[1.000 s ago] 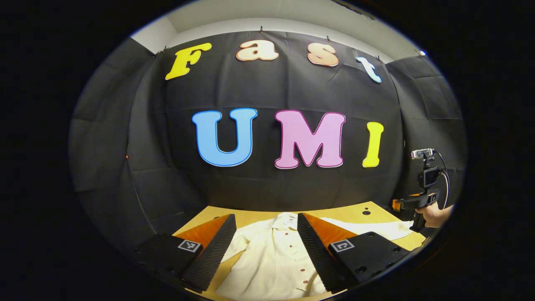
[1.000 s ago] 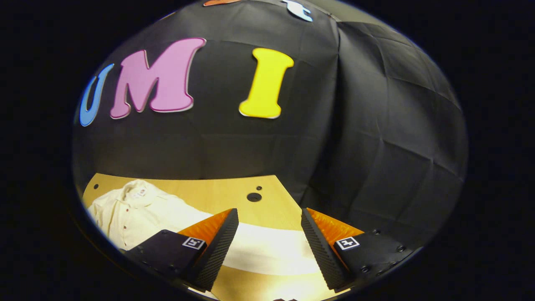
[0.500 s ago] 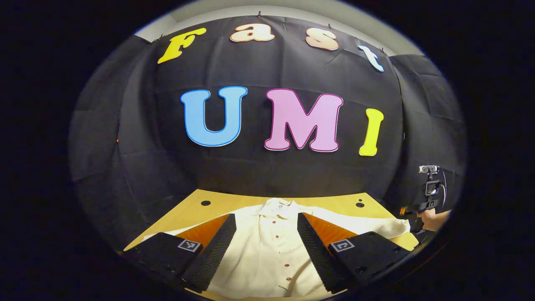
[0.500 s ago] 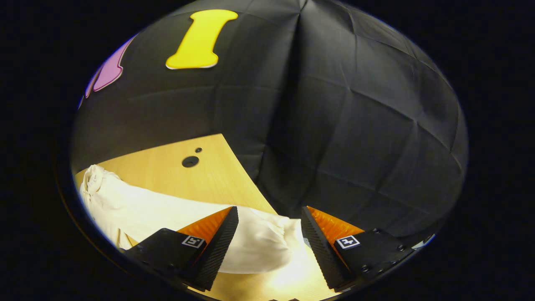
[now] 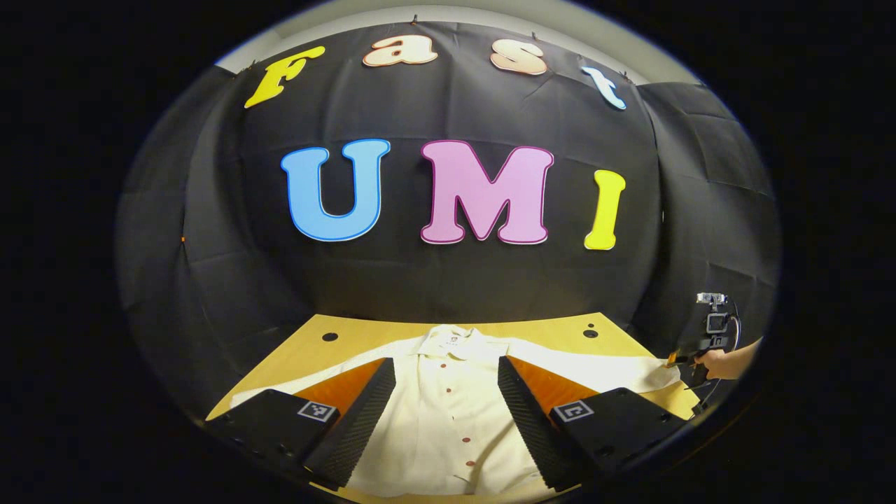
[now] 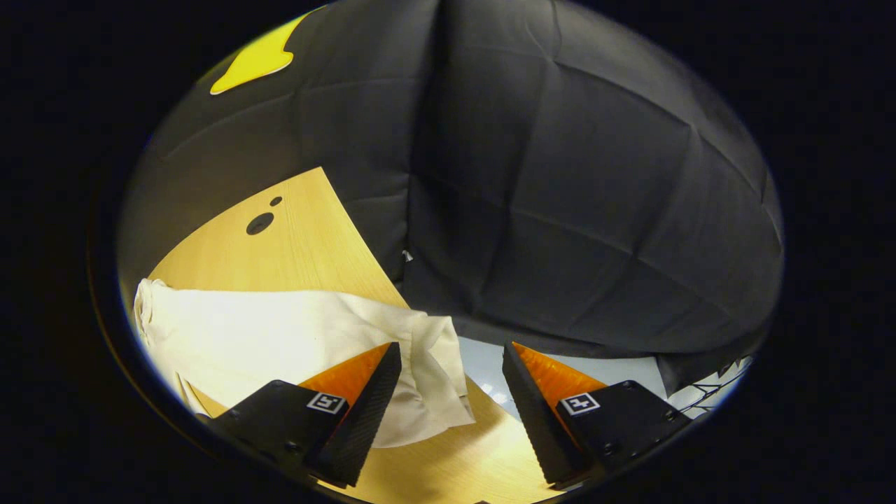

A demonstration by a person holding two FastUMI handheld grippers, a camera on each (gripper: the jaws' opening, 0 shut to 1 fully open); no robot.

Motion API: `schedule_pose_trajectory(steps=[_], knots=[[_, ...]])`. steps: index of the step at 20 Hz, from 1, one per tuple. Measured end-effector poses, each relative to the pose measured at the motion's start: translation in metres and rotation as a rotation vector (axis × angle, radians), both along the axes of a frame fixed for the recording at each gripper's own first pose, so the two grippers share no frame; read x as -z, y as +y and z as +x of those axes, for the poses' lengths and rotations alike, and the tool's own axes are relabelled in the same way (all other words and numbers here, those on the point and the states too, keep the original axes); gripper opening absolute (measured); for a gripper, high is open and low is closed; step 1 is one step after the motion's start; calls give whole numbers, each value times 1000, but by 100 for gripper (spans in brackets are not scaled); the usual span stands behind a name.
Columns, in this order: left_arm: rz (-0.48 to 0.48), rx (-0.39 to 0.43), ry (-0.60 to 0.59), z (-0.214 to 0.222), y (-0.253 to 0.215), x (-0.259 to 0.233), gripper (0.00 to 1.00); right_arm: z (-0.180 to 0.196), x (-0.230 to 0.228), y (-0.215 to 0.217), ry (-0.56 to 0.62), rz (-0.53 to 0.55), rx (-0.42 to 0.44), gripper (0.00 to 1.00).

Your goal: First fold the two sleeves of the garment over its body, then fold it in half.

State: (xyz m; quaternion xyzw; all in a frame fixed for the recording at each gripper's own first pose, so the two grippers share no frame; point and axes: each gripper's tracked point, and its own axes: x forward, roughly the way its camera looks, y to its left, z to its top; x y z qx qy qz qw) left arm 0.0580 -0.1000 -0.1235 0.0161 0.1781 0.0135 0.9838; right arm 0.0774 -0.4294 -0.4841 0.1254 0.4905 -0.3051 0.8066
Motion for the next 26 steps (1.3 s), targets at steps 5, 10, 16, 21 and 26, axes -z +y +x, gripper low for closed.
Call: schedule_pose_trajectory(steps=[5, 10, 16, 21, 26], knots=[[9, -1, 8, -8, -1, 2, 96, 2, 20, 17, 12, 94, -10, 47], [-7, -36, 8, -12, 14, 4, 96, 17, -3, 19, -26, 27, -67, 6], [5, -100, -13, -16, 61, 2, 96, 62, -75, 84, -141, 32, -248, 5], [3, -161, -31, -21, 117, 0, 96, 127, -154, 198, -268, 56, -463, 5], [-9, -244, -21, -36, 176, 11, 96, 167, -214, 334, -354, 129, -646, 5]])
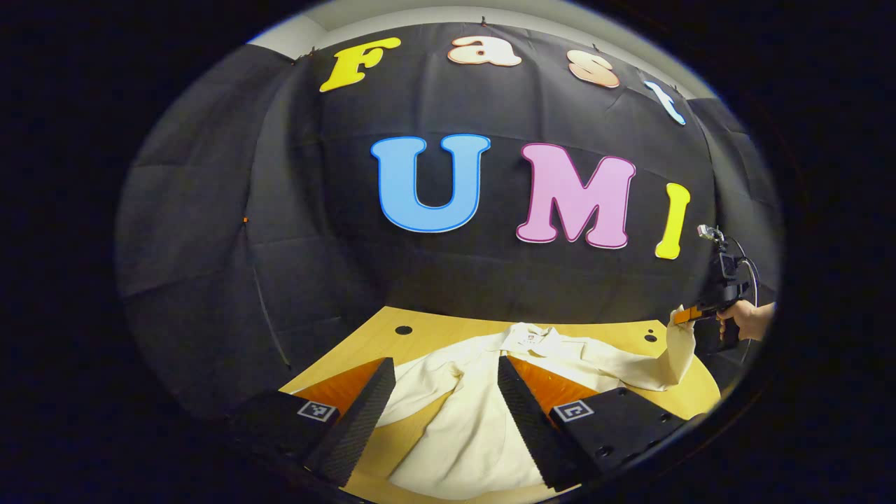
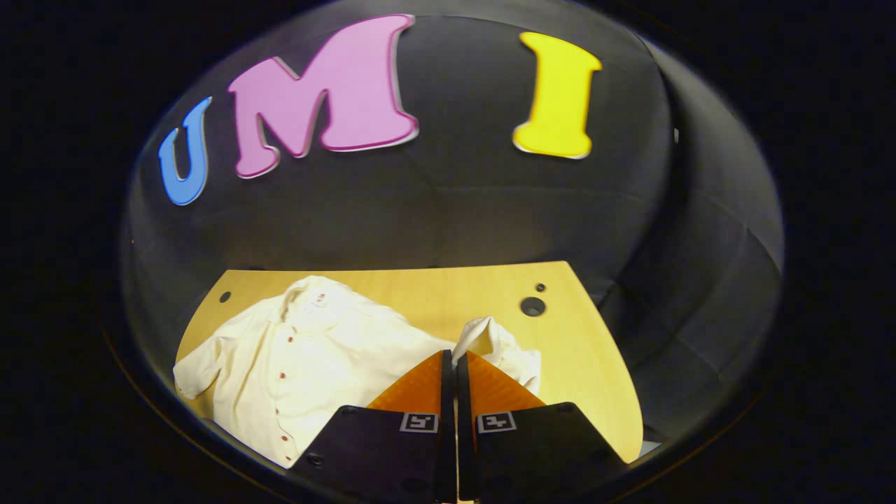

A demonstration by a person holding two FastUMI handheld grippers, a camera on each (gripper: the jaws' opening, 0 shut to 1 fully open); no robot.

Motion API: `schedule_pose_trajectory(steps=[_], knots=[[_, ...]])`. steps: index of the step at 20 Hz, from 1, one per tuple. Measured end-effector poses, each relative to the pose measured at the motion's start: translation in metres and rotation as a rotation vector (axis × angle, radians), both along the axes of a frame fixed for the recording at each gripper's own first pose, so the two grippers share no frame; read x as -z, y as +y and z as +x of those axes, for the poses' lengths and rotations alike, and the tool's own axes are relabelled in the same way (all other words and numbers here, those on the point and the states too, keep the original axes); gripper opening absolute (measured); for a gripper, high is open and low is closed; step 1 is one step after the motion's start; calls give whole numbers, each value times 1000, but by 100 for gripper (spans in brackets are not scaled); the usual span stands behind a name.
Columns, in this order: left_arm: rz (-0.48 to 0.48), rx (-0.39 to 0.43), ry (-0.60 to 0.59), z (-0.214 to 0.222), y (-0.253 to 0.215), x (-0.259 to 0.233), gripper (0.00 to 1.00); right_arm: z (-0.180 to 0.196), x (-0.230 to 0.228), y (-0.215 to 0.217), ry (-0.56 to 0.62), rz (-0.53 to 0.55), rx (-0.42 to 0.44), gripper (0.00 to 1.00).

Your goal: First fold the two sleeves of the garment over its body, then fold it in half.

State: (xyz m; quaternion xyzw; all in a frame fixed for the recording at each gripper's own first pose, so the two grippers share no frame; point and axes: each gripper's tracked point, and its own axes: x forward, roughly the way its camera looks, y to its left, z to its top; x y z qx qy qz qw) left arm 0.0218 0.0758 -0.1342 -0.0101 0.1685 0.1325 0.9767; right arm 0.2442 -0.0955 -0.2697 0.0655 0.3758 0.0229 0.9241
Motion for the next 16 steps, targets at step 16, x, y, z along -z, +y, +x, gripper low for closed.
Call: schedule_pose_trajectory(steps=[16], knots=[[-55, -222, 65, -55, 126, 61, 93, 0, 17, 321, 86, 304, -325, 17]])
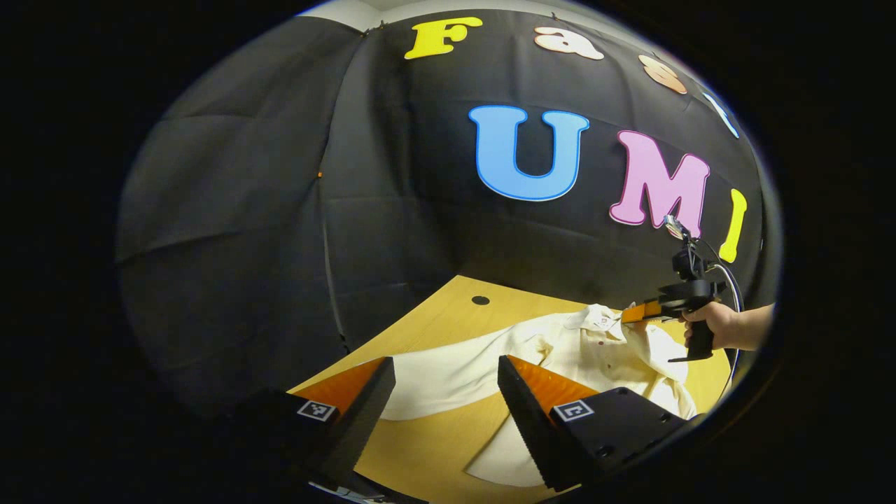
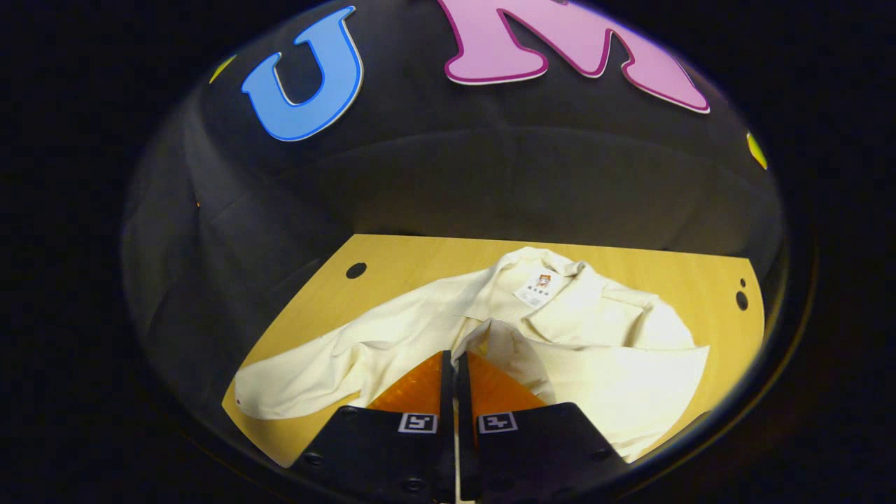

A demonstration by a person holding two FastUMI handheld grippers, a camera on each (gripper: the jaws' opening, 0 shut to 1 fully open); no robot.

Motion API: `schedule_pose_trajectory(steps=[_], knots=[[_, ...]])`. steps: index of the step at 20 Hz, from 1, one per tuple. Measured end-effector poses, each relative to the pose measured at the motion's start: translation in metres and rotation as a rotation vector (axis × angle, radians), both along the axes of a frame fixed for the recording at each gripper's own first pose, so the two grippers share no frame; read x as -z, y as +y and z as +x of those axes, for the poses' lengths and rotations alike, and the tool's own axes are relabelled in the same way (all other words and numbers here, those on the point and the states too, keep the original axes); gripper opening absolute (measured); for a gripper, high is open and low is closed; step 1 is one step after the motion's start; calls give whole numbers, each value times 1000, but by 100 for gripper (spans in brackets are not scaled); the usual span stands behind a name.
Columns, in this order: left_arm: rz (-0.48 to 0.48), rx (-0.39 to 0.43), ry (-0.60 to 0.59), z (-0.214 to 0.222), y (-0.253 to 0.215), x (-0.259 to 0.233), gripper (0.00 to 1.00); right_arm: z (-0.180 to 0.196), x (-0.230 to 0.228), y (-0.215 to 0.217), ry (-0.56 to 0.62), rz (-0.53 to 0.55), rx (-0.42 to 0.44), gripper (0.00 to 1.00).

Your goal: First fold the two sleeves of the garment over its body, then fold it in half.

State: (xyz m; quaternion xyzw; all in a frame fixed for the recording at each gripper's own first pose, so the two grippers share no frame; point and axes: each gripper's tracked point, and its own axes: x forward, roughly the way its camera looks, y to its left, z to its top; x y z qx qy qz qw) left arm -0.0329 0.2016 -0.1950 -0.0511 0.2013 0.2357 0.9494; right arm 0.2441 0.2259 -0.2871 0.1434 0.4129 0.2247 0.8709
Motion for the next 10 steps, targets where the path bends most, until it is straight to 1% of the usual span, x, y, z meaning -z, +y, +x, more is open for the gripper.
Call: schedule_pose_trajectory(steps=[1, 2, 3, 5, 6, 8, 9, 10], knots=[[-11, -2, -4, 0, 3, 7, 96, 1, 9, 13, 14, 34, 5, 10], [-31, -8, -5, 0, 6, 15, 93, 1, 13, 20, 23, 60, 11, 17], [-54, -19, -11, 0, 10, 22, 96, 2, 19, 26, 25, 65, 16, 16], [-87, -50, -17, 0, 23, 32, 96, 1, 25, 20, 5, 23, 18, 67], [-87, -72, -10, 1, 33, 38, 97, -1, 24, 11, -10, -13, 12, 92], [-75, -117, 10, 0, 57, 46, 97, -3, 13, -8, -72, -67, 17, 95], [-70, -143, 21, 0, 70, 51, 97, -4, 1, -20, -109, -90, 24, 98], [-73, -165, 35, 0, 83, 57, 97, -4, -11, -32, -150, -107, 31, 98]])
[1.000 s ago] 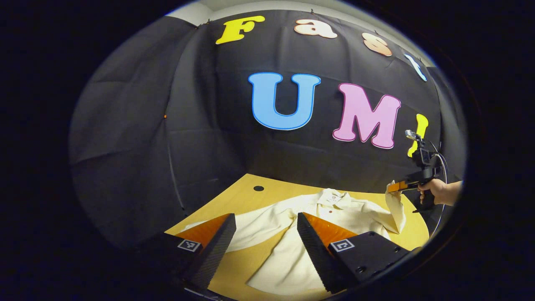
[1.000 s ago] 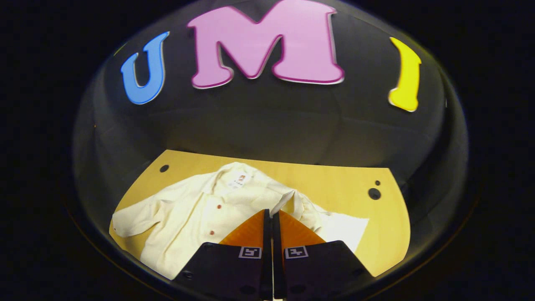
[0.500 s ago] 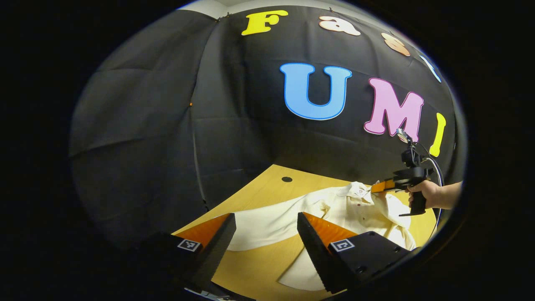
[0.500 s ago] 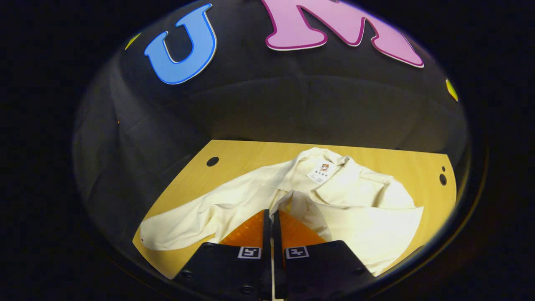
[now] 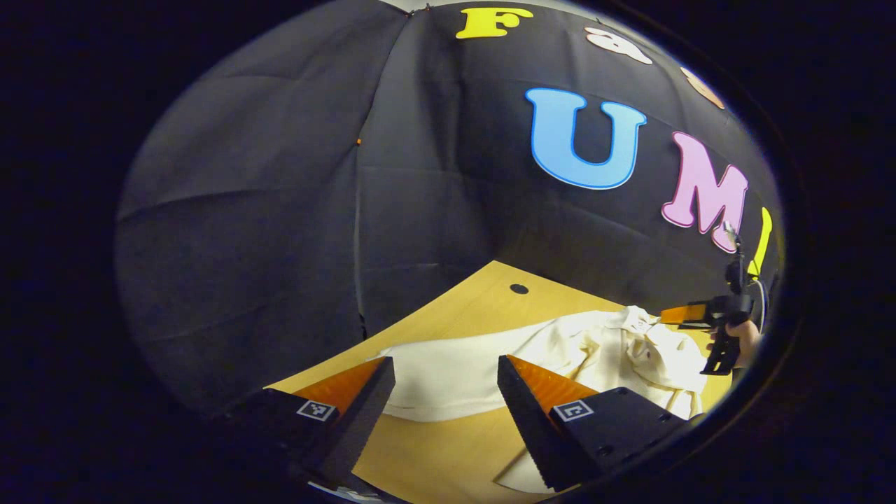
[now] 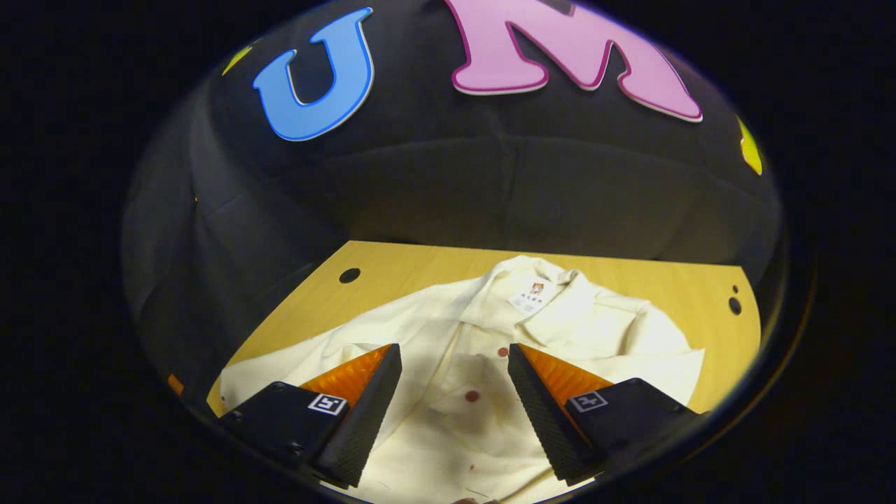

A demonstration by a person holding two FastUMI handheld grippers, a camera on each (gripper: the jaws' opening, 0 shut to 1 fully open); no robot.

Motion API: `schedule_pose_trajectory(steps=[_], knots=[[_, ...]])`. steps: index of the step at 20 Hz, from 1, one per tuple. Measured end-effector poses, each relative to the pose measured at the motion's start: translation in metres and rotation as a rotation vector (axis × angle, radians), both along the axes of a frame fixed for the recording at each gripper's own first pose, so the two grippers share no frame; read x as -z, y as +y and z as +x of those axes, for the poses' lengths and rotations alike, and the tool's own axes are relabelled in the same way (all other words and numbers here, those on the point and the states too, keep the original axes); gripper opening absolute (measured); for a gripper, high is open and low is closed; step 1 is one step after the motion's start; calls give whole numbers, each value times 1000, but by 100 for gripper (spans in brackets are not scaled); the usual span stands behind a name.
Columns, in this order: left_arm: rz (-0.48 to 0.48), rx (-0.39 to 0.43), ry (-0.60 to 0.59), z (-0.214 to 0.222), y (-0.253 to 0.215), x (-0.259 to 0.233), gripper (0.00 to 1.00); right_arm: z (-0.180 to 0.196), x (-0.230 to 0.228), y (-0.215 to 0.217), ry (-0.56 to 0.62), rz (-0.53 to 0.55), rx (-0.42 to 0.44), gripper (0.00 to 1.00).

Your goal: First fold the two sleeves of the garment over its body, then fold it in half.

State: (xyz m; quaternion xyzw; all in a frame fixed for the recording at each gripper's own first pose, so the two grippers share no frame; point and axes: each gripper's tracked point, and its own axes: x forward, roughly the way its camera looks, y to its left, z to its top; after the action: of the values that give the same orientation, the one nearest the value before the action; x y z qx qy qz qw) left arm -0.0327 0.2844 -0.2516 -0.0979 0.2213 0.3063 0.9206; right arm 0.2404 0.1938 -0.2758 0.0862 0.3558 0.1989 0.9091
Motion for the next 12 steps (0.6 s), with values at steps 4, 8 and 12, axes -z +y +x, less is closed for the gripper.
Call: schedule_pose_trajectory(steps=[4, 8, 12], knots=[[-52, -53, 85, 1, 44, 39, 97, -4, -52, -51, -160, -70, 47, 98], [-83, -75, 219, -2, 83, 86, 96, -23, -102, -94, -260, -90, 89, 98], [-153, -28, 321, 12, 90, 120, 95, -48, -129, -129, -331, -144, 90, 98]])
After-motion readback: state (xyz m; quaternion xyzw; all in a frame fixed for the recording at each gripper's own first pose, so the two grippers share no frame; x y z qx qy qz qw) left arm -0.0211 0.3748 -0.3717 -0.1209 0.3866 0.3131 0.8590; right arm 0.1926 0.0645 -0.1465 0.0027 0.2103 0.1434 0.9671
